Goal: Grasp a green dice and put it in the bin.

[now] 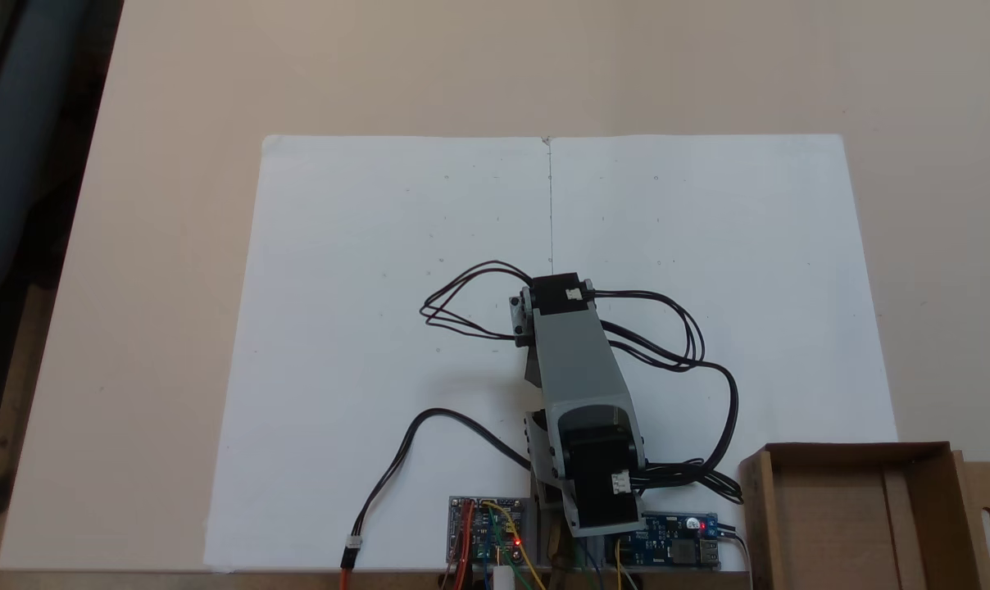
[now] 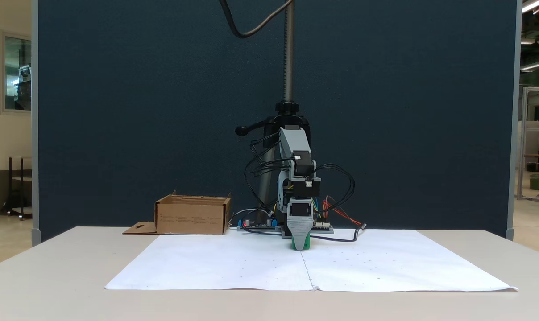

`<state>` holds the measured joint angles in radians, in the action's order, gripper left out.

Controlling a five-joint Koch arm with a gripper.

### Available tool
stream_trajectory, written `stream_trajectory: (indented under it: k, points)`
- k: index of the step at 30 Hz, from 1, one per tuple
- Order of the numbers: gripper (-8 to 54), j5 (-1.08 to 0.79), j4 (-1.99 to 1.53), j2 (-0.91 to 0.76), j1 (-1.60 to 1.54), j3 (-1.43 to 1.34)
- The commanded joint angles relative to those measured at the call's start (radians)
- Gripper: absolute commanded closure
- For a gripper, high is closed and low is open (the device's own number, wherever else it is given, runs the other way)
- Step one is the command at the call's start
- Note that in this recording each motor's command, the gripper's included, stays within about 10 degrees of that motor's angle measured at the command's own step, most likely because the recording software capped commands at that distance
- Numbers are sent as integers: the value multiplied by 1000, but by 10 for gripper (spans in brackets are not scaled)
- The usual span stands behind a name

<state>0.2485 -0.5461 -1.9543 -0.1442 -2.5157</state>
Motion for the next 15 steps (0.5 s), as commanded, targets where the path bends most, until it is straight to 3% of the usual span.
stream_trajectory:
  k: [1,15]
  points:
    - [161,38,51,-2,0,0]
    - [162,12,71,6,23,-11]
